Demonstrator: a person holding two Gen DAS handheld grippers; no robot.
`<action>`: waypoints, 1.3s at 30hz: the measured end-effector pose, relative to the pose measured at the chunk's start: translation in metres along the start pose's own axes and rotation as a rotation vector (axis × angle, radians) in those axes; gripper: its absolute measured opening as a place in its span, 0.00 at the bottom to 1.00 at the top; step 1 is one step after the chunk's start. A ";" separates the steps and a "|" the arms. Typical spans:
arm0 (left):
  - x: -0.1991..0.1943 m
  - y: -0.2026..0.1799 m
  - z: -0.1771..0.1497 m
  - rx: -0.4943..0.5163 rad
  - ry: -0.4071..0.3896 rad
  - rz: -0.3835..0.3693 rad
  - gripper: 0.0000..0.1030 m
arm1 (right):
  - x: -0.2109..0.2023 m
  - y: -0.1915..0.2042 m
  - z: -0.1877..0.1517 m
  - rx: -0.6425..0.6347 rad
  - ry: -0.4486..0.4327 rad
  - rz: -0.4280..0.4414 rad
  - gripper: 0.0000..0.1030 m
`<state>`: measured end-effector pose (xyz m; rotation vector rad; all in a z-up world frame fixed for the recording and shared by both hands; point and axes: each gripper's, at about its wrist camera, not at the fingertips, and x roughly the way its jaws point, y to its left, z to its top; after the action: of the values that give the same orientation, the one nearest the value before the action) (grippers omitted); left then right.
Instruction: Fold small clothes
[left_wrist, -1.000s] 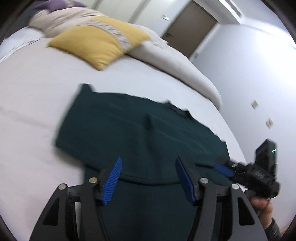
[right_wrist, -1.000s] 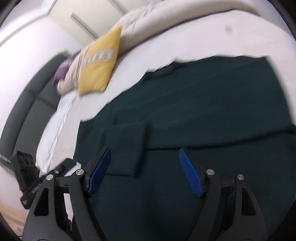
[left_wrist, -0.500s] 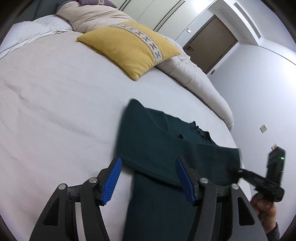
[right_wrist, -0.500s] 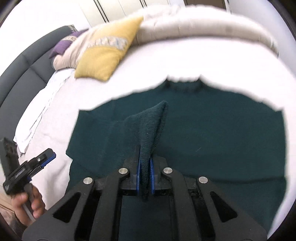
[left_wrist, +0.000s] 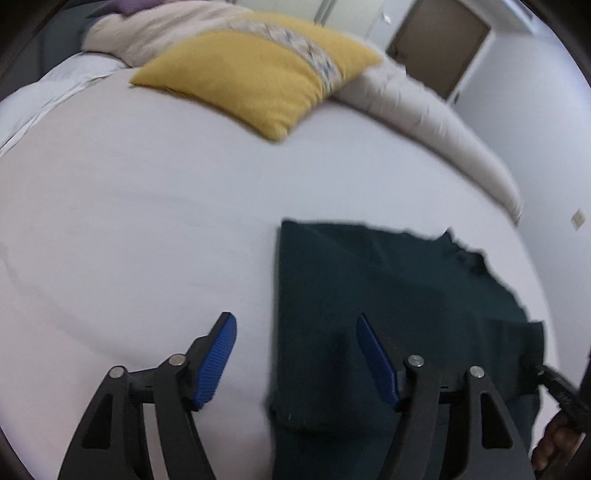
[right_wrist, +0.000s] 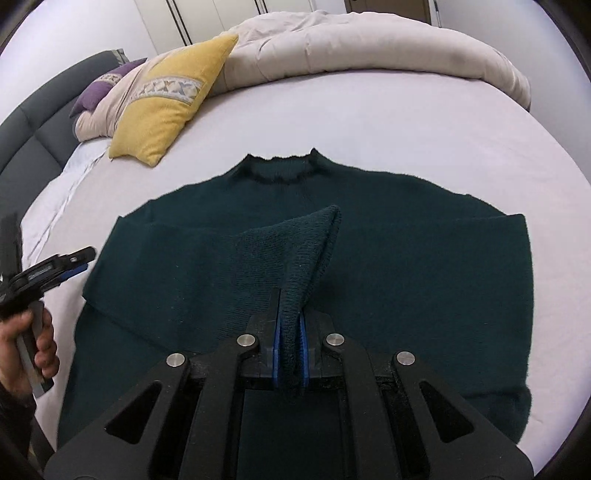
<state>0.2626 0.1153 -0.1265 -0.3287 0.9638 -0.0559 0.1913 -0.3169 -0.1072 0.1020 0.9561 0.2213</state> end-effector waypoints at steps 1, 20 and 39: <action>0.006 -0.002 0.000 0.009 0.019 0.005 0.50 | 0.004 -0.002 -0.001 0.007 0.003 0.000 0.06; 0.009 0.014 -0.014 0.004 -0.050 0.035 0.09 | 0.036 -0.032 0.000 0.193 0.038 0.060 0.06; -0.014 0.015 -0.014 -0.039 -0.091 0.047 0.23 | 0.006 -0.038 0.002 0.201 0.017 -0.071 0.09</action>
<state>0.2419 0.1292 -0.1274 -0.3414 0.8824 0.0204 0.2016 -0.3524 -0.1174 0.2508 0.9955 0.0598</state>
